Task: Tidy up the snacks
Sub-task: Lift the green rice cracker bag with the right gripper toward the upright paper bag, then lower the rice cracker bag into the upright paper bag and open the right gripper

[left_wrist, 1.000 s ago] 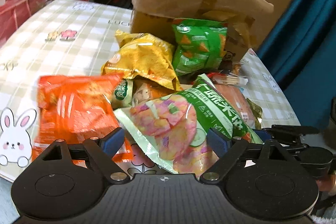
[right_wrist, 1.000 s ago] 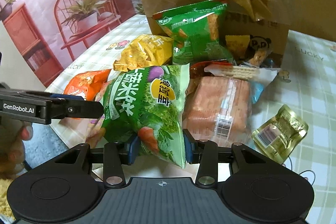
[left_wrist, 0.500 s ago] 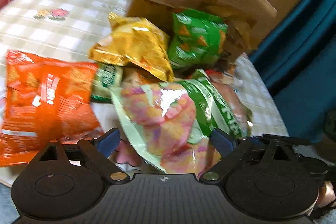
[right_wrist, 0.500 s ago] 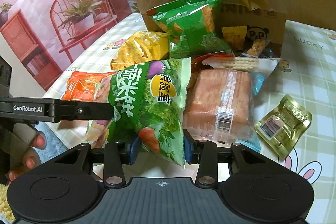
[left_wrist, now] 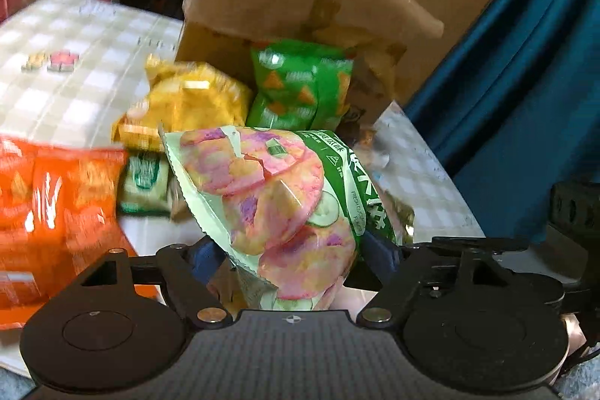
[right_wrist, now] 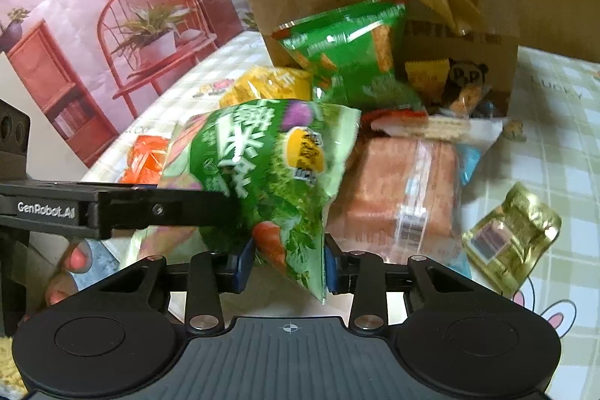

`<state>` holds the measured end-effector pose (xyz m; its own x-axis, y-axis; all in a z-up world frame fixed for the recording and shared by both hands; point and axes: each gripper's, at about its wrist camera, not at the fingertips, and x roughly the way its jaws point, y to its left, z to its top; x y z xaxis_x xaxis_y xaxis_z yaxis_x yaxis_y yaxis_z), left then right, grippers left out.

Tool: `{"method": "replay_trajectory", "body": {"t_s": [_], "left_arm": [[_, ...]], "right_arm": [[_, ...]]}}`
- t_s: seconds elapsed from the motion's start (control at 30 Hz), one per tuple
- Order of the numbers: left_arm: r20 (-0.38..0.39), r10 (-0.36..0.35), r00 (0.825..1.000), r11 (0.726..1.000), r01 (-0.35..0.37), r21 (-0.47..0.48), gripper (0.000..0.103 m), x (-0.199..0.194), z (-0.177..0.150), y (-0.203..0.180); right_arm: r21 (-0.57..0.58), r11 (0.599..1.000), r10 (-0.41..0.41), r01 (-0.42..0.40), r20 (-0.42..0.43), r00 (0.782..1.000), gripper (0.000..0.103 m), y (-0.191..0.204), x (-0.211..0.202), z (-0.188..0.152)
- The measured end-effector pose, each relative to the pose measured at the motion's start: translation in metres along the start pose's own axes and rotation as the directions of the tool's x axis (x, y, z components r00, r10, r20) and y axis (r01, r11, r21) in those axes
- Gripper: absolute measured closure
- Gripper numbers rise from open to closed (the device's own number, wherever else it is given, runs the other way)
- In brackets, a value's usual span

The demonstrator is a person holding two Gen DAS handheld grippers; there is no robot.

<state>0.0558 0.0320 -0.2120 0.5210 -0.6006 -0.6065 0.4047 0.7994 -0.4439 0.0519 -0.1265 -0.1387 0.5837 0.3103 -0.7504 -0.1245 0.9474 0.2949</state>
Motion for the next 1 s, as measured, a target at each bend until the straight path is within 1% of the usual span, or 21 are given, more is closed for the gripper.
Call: {"method": "replay_trajectory", "body": {"t_s": [0.03, 0.1, 0.2, 0.37, 0.5, 0.6, 0.73, 0.83, 0.93, 1.0], "left_arm": [[0.009, 0.002, 1.0, 1.0, -0.002, 0.011, 0.029, -0.003, 0.003, -0.002], [0.03, 0.006, 1.0, 1.0, -0.006, 0.017, 0.032, -0.008, 0.01, -0.004], [0.062, -0.019, 0.998, 1.0, 0.019, 0.006, 0.033, -0.017, 0.023, -0.005], [0.133, -0.049, 0.99, 0.998, 0.046, 0.031, 0.034, -0.031, 0.052, -0.017], [0.192, -0.058, 0.98, 0.993, 0.036, 0.112, 0.034, -0.041, 0.088, -0.041], [0.225, -0.055, 0.973, 0.985, 0.016, 0.173, 0.034, -0.044, 0.122, -0.061], [0.253, -0.057, 0.966, 0.969, -0.008, 0.249, 0.033, -0.034, 0.178, -0.085], [0.239, -0.056, 0.969, 0.963, -0.011, 0.27, 0.033, -0.012, 0.215, -0.093], [0.219, -0.045, 0.975, 0.963, -0.016, 0.27, 0.033, 0.012, 0.241, -0.094], [0.201, -0.028, 0.979, 0.963, -0.028, 0.267, 0.033, 0.031, 0.253, -0.094]], "right_arm": [[-0.011, 1.0, -0.001, 0.002, 0.012, 1.0, 0.072, 0.002, -0.003, 0.003], [-0.029, 0.999, -0.013, 0.014, 0.039, 0.999, 0.074, 0.004, -0.009, 0.009], [-0.05, 0.999, -0.016, 0.02, 0.089, 0.996, 0.075, 0.006, -0.021, 0.02], [-0.092, 0.995, -0.022, 0.039, 0.184, 0.983, 0.075, 0.011, -0.045, 0.047], [-0.109, 0.993, -0.021, 0.051, 0.26, 0.965, 0.075, 0.007, -0.066, 0.078], [-0.104, 0.993, -0.023, 0.059, 0.317, 0.948, 0.075, -0.002, -0.08, 0.111], [-0.091, 0.992, -0.049, 0.091, 0.384, 0.922, 0.075, -0.019, -0.09, 0.161], [-0.072, 0.989, -0.086, 0.126, 0.408, 0.909, 0.075, -0.038, -0.086, 0.196], [-0.054, 0.987, -0.118, 0.153, 0.406, 0.906, 0.075, -0.054, -0.069, 0.225], [-0.029, 0.988, -0.13, 0.153, 0.392, 0.911, 0.074, -0.068, -0.055, 0.239]]}}
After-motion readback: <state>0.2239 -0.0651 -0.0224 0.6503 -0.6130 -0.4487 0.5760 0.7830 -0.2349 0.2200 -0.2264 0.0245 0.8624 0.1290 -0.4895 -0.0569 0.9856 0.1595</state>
